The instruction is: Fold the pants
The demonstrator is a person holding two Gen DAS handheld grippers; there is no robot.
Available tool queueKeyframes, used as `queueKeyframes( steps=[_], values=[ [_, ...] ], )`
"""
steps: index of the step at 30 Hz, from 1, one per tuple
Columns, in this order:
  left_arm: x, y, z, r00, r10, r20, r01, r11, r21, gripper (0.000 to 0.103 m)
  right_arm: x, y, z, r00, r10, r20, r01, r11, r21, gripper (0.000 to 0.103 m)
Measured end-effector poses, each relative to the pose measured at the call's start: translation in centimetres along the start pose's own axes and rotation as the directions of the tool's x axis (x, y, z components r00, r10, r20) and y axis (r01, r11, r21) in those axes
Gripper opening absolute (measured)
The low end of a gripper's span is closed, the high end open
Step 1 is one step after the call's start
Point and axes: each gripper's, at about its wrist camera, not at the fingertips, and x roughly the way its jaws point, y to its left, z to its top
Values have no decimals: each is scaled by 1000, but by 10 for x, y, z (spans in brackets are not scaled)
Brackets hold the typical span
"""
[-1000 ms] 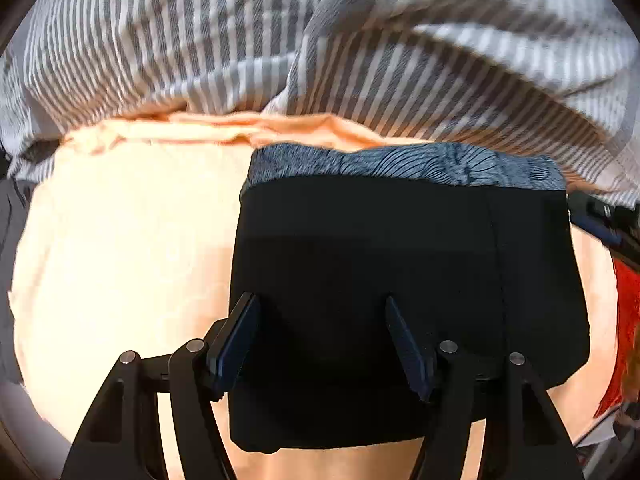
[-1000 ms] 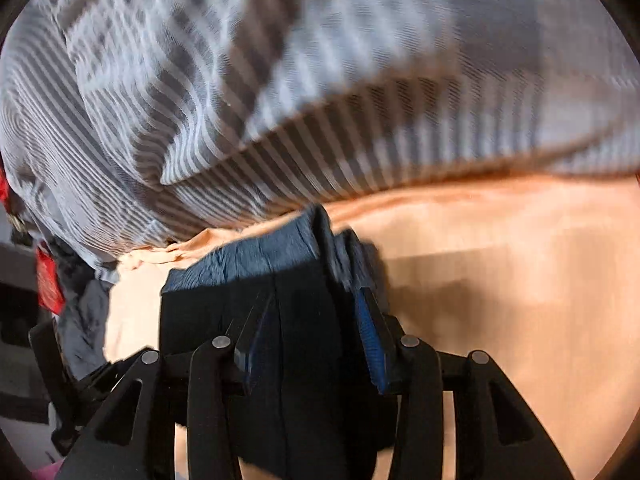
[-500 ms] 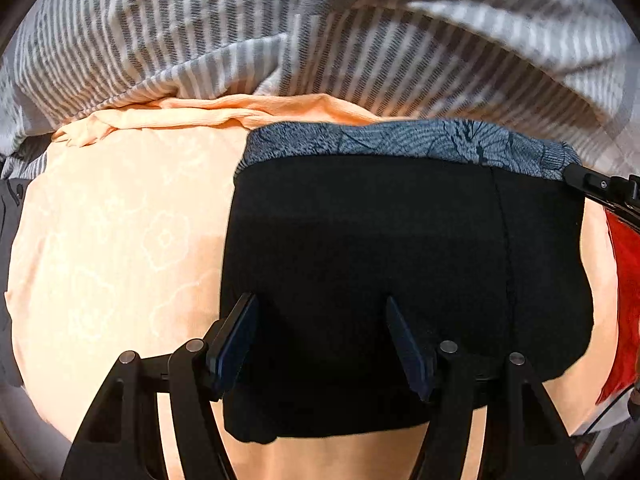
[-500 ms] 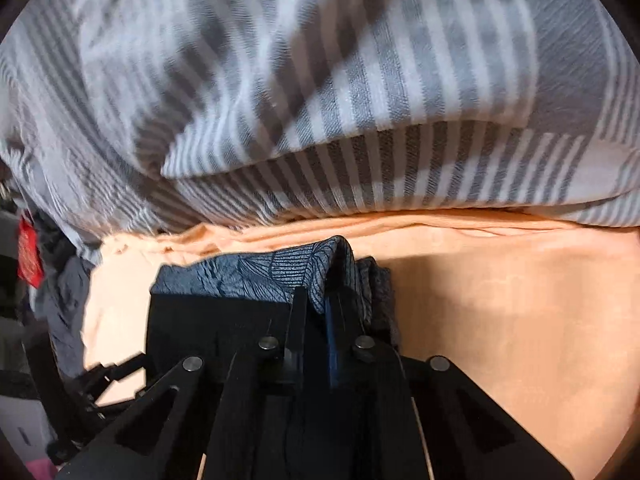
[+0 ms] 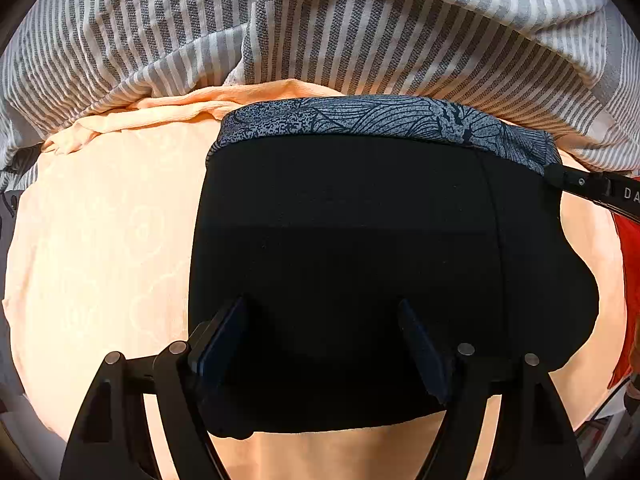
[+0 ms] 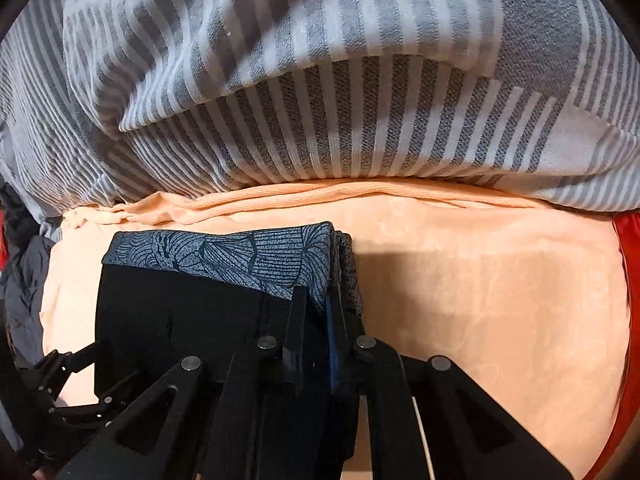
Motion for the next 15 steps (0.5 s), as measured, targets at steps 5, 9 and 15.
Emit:
queueKeyframes(
  steps=[5,9,15],
  values=[
    [7,-2,2,1000,1,-1,-1,1000,-9,79,-2,-7,-8,999,-39,-21,39,999,2,11],
    [4,1,-1,1000,3,9,-3,1000,-8,79,-6,-25,-20,999,-29,-37,31,997,74,11],
    [-14,-2,-17,1000,10,12,-10,1000,-9,79,-24,-44,-38,999,-4,-44,12,985,173,11]
  ],
)
